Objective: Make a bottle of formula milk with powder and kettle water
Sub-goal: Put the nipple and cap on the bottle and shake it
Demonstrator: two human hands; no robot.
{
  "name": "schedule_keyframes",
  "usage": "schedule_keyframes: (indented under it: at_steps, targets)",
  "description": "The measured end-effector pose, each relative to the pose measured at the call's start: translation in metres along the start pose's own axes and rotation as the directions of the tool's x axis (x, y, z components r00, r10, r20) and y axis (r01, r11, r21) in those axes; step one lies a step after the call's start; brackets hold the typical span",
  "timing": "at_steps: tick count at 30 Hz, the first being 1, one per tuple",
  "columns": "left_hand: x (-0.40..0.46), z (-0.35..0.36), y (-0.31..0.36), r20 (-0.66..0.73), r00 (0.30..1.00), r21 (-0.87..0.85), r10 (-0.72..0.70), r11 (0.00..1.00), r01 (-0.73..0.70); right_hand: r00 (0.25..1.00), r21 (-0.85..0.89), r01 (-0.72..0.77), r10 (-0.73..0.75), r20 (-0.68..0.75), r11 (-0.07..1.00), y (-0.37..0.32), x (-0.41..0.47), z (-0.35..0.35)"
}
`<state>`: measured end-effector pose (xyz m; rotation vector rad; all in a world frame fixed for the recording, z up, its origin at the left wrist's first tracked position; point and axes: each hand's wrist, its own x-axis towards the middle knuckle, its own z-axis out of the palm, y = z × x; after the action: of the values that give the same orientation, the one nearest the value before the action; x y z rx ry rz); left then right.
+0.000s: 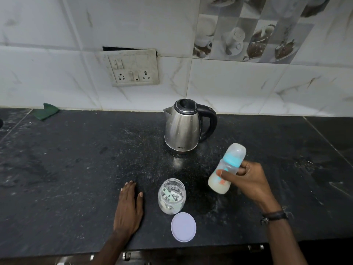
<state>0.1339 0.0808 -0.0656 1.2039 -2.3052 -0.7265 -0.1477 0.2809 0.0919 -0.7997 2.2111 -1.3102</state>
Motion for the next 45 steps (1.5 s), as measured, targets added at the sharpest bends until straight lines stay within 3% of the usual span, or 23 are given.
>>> schedule_keyframes:
  at_steps: [4, 7, 10, 13, 15, 18, 21, 23, 26, 29, 32, 36, 40, 43, 45]
  targets:
    - [-0.001, 0.001, 0.0, 0.001, 1.0, 0.002, -0.004, 1.0, 0.004, 0.997, -0.037, -0.041, 0.043, 0.061, 0.998, -0.005, 0.001, -0.002]
    - [0.0, 0.0, 0.0, -0.011, 1.0, -0.001, 0.001, 1.0, -0.001, 0.997, -0.154, -0.038, 0.027, -0.073, 0.987, -0.001, 0.002, -0.009]
    - [-0.001, 0.002, -0.002, -0.01, 1.0, 0.006, 0.001, 1.0, -0.001, 0.999, -0.063, -0.051, 0.05, -0.012, 0.997, -0.003, 0.002, -0.012]
    - [0.0, 0.002, -0.002, -0.012, 1.0, 0.008, 0.001, 1.0, -0.001, 0.998, -0.119, -0.017, 0.01, -0.059, 0.993, -0.003, 0.002, -0.01]
    - [0.0, 0.003, -0.003, -0.008, 1.0, 0.013, 0.003, 1.0, -0.003, 0.999, -0.04, -0.021, 0.02, -0.027, 0.999, -0.004, 0.004, -0.009]
    - [0.0, 0.003, -0.004, -0.007, 1.0, 0.01, 0.0, 1.0, 0.0, 0.999, -0.079, -0.049, 0.05, 0.009, 0.996, -0.004, 0.002, -0.007]
    - [0.0, 0.003, -0.004, -0.012, 1.0, 0.004, -0.002, 1.0, 0.002, 1.0, 0.081, -0.012, 0.01, 0.02, 0.997, -0.002, 0.002, -0.002]
    - [0.0, 0.003, -0.003, -0.012, 1.0, 0.006, 0.0, 1.0, 0.001, 0.999, 0.107, -0.026, 0.029, -0.029, 0.994, 0.0, 0.003, -0.001]
    - [-0.001, 0.003, -0.004, -0.012, 1.0, 0.011, -0.003, 1.0, 0.003, 0.999, 0.165, -0.038, 0.035, 0.023, 0.986, 0.0, 0.003, 0.003]
    - [0.001, 0.003, -0.003, -0.011, 1.0, 0.013, -0.004, 1.0, 0.004, 0.99, 0.232, -0.002, 0.035, -0.139, 0.973, 0.004, 0.004, 0.004]
    - [-0.001, 0.003, -0.003, -0.004, 1.0, 0.015, -0.011, 1.0, 0.011, 0.991, 0.209, -0.048, 0.073, -0.11, 0.977, 0.003, 0.004, 0.004]
    - [0.001, 0.003, -0.003, -0.007, 1.0, 0.021, -0.001, 1.0, 0.001, 0.988, 0.426, -0.007, 0.073, -0.139, 0.905, 0.006, 0.001, 0.01]
    - [0.0, 0.003, -0.004, -0.001, 1.0, 0.019, -0.001, 1.0, 0.001, 0.999, 0.382, -0.052, 0.051, 0.012, 0.923, 0.002, -0.003, 0.015]
    - [0.0, 0.002, -0.002, -0.005, 1.0, 0.017, -0.001, 1.0, 0.001, 0.982, 0.525, 0.008, 0.092, -0.165, 0.851, 0.002, -0.002, 0.018]
    - [-0.001, 0.002, -0.002, -0.002, 1.0, 0.018, -0.006, 1.0, 0.006, 0.99, 0.491, -0.016, 0.082, -0.113, 0.871, -0.002, -0.003, 0.018]
